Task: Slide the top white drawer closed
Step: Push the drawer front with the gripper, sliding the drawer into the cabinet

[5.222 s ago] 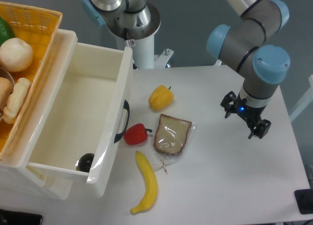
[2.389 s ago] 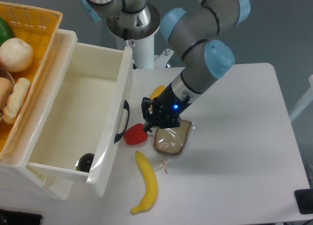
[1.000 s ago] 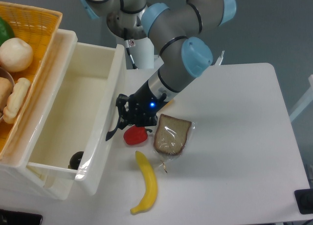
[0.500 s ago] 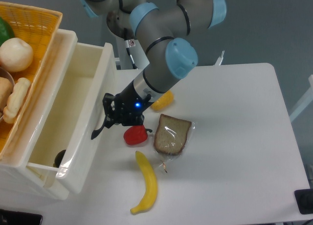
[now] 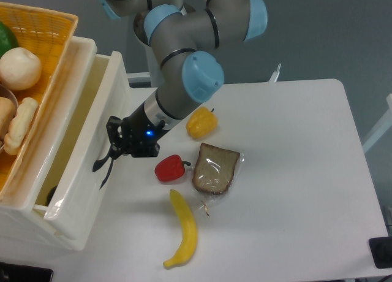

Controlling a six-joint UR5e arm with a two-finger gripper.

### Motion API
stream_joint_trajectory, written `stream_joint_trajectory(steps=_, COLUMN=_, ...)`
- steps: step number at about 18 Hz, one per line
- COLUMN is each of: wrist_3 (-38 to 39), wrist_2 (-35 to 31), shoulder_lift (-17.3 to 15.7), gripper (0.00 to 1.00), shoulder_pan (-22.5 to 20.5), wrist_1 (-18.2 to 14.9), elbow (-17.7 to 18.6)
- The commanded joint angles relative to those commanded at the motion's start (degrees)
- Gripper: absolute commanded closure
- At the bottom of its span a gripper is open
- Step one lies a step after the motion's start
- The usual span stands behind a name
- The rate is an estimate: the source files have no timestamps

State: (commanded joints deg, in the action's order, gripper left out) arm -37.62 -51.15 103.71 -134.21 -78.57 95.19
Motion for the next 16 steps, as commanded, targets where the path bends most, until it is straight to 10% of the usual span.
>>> stream_joint_trajectory(steps=16, wrist_3=-0.3, wrist_2=-0.2, shoulder_lift=0.1, gripper=0.90, shoulder_pan=0.8, wrist_1=0.2, elbow=-0.1)
